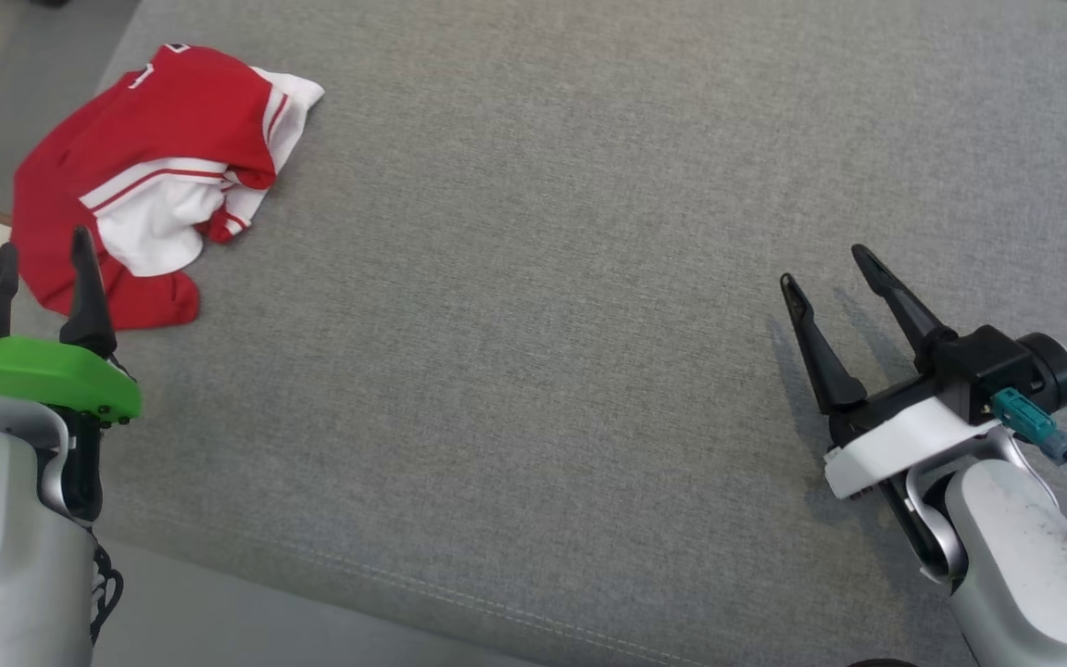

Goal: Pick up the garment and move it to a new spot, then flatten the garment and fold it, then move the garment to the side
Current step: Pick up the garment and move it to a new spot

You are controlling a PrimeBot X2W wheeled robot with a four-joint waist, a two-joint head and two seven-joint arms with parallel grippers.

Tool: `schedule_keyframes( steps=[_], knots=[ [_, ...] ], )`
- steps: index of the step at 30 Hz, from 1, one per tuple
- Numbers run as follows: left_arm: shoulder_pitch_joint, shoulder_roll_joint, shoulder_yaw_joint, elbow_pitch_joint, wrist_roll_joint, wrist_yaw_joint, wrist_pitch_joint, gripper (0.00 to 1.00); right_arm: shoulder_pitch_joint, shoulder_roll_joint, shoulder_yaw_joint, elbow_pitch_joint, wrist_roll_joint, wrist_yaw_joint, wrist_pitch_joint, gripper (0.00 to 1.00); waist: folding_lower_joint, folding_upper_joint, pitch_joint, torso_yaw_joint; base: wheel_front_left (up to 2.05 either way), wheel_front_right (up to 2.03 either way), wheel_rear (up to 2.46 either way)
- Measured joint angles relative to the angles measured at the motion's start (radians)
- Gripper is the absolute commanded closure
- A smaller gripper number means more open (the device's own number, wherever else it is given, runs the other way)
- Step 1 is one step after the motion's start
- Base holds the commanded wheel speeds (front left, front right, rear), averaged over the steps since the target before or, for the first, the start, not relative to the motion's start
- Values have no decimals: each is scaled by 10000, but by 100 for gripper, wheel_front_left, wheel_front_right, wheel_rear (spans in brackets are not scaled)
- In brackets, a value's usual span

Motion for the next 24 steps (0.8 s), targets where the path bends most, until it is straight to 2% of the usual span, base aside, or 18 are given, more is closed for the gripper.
schedule_keyframes(
  steps=[7,11,18,19,20,21,24],
  knots=[
    [-686,334,186,1584,-370,10,0,0,-213,-263,-171,-963,-144,0,146,0,0,0,919,-684,0,0,0],
    [-932,311,525,2504,-462,251,0,0,-268,-320,-299,-1499,-209,0,259,0,1,0,1326,-1059,0,0,0],
    [-1149,337,974,2650,-359,412,0,0,-70,-316,-656,-1854,-272,0,366,0,1,0,1744,-1613,0,0,0],
    [-1149,337,1035,2646,-353,412,0,29,-45,-307,-683,-1854,-272,0,366,0,0,0,1772,-1665,0,0,0],
    [-1149,334,1072,2669,-305,412,0,83,-37,-288,-713,-1850,-270,0,368,0,1,0,1789,-1710,0,0,0],
    [-1149,326,1106,2683,-280,410,0,100,-35,-276,-727,-1843,-270,0,368,0,1,0,1793,-1742,0,0,0],
    [-1150,343,1149,2510,-27,405,0,100,-29,-132,-750,-1753,-270,0,362,0,1,0,1717,-1770,0,0,0]
  ],
)
